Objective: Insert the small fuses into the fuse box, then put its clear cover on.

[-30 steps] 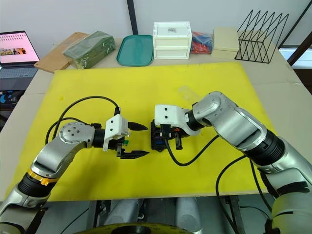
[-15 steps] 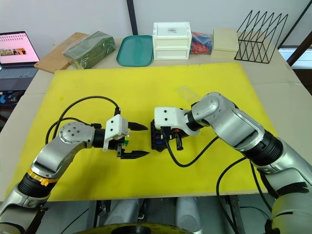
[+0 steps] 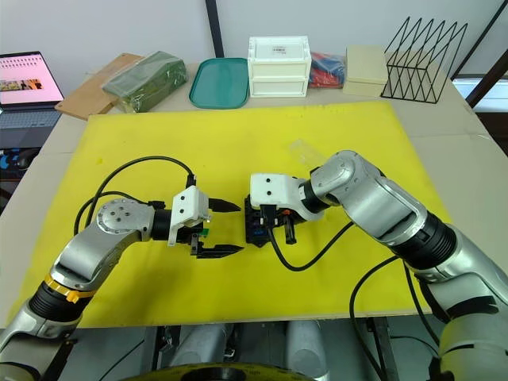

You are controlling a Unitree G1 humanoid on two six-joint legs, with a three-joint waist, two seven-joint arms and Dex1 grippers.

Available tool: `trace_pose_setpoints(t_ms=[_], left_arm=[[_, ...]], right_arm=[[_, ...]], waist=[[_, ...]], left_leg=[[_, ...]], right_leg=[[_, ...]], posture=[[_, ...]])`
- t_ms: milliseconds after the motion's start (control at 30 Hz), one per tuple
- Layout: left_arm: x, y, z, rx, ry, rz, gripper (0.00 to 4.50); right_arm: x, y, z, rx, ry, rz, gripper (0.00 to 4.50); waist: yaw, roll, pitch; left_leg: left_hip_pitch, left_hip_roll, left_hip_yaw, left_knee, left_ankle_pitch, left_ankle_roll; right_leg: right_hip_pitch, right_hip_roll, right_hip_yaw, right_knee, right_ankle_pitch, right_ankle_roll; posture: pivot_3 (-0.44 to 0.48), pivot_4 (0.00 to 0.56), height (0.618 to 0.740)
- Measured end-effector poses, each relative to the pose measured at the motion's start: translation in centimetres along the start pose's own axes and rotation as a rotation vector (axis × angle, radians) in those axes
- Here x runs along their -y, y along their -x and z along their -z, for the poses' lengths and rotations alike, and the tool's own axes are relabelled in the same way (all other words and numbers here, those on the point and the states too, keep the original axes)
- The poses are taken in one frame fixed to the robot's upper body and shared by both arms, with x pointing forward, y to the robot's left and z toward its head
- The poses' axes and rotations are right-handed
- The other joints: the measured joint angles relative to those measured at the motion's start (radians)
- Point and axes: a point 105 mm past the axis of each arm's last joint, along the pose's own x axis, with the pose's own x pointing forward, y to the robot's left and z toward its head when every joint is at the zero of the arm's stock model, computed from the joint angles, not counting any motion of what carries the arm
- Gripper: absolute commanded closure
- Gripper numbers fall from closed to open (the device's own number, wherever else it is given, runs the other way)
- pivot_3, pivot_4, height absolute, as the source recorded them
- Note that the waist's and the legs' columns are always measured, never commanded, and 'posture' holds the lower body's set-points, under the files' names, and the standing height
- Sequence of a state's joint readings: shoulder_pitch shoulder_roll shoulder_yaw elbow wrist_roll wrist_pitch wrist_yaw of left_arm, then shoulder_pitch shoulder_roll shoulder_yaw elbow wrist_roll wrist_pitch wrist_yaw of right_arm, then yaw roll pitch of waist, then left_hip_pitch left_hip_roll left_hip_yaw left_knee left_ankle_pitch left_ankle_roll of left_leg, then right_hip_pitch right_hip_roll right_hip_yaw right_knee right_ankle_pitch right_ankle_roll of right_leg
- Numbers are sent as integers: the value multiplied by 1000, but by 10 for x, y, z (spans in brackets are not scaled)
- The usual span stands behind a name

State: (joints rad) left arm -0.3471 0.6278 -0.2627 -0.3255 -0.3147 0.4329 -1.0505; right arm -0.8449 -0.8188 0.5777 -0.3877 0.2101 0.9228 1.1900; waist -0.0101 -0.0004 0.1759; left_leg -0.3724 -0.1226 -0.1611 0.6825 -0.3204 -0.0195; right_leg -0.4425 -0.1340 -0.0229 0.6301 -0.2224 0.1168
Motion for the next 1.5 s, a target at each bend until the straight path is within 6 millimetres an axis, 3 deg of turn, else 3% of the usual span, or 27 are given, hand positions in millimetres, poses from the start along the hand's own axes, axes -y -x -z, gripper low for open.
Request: trace_pose_setpoints(t_ms=[767, 933, 1500], left_arm=[[0, 0, 0, 0, 0, 1, 92], [0, 0, 0, -1, 0, 0, 0], [0, 0, 0, 1, -2, -1, 0]], right_arm=[[2, 2, -3, 1, 29, 5, 4500], [1, 0, -1, -3, 34, 8, 3162], [7, 11, -10, 41, -11, 32, 3162]], waist=[[1, 0, 0], [1, 0, 0], [2, 0, 0]], left_leg=[[-1, 0, 0, 0, 0, 0], [0, 0, 0, 0, 0, 0], [-1, 0, 0, 0, 0, 0]], right_leg=[[0, 0, 0, 0, 0, 0], [0, 0, 0, 0, 0, 0], [-1, 0, 0, 0, 0, 0]], posture=[[0, 150, 740], [0, 150, 740], [0, 150, 740]])
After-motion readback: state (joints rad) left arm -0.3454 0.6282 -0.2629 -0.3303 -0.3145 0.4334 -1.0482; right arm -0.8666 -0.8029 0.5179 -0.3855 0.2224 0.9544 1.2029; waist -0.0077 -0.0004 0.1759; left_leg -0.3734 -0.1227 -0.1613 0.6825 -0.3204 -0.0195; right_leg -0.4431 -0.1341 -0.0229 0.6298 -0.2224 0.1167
